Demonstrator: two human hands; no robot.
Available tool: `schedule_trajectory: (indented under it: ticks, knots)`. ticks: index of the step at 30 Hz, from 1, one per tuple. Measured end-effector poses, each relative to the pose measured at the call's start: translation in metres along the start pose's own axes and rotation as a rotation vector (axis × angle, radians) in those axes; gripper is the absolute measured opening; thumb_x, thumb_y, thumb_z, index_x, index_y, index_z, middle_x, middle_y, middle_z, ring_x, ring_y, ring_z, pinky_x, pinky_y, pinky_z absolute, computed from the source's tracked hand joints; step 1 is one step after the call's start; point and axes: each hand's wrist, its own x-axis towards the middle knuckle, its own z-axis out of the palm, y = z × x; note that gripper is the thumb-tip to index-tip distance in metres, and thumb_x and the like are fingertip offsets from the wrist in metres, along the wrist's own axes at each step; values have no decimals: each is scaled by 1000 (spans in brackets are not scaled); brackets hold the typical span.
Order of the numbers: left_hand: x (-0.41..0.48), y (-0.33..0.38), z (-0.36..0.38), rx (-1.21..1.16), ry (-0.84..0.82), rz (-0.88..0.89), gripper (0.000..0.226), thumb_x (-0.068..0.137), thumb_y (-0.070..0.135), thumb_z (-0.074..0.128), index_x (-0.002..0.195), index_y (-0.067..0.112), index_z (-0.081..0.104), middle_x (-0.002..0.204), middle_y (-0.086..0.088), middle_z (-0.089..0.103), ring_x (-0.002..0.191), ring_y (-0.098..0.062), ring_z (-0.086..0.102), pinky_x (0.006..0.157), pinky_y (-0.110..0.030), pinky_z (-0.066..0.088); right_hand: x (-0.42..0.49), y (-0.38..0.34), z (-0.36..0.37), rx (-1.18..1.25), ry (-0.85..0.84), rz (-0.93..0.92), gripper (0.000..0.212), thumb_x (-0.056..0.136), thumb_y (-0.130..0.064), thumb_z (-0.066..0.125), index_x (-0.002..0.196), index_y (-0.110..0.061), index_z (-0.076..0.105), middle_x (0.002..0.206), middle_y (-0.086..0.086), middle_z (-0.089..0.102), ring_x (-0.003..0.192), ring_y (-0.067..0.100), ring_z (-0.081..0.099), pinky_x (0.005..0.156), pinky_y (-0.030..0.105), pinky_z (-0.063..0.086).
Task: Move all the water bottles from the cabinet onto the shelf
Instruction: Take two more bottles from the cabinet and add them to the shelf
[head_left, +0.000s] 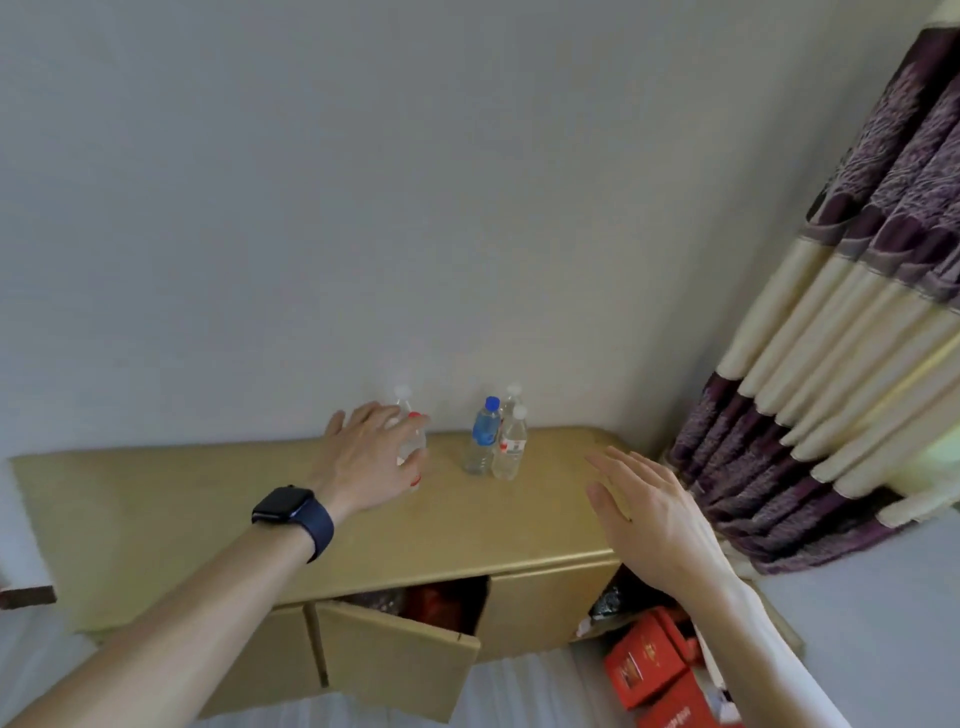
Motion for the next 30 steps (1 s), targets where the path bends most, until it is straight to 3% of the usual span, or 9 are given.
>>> schedule_trajectory:
  ticks: [5,10,14,18,24,26,30]
  knots:
    - [82,19,33,-1,-93,43,51,97,51,38,147,42,36,151,4,41,142,-20,31,111,-42,29,77,39,28,28,-63,44,44,97,-50,37,139,-40,45,144,-15,48,136,18,39,107,40,39]
    - [151,41,82,-67,-201,42,46,96,47,42,140,35,44,128,1,56,123,-26,48,93,-38,44,186,88,74,99,-147,73,44,97,-46,42,139,-35,48,139,-7,55,131,22,44,103,40,43]
    - [206,64,133,-142,-286,-5,49,96,47,41,142,31,40,122,0,58,115,-24,53,79,-33,40,274,120,124,111,-317,75,47,98,-49,36,143,-37,42,145,-6,50,134,21,42,107,41,39]
    - [258,86,177,-206,-368,-101,49,95,49,42,140,32,36,119,1,55,115,-24,51,83,-36,43,355,137,168,104,-489,23,48,99,-50,34,144,-35,40,144,-3,50,130,22,47,103,39,40]
    - [314,113,229,-250,-338,-185,55,95,43,44,146,34,25,124,-1,56,112,-28,55,81,-42,52,440,130,236,133,-600,-66,55,97,-57,33,147,-34,37,130,7,59,120,28,54,94,40,44]
    - [325,118,245,-238,-338,-192,53,96,39,44,145,34,25,119,-4,56,107,-28,56,75,-42,53,455,129,256,135,-635,-82,55,95,-63,32,142,-37,42,122,5,61,113,27,58,90,40,47]
    - [334,121,261,-249,-324,-205,44,98,35,47,139,34,30,114,-5,51,97,-26,58,69,-40,54,464,141,278,118,-596,-137,44,96,-61,36,114,-25,53,99,4,67,90,27,61,72,37,47]
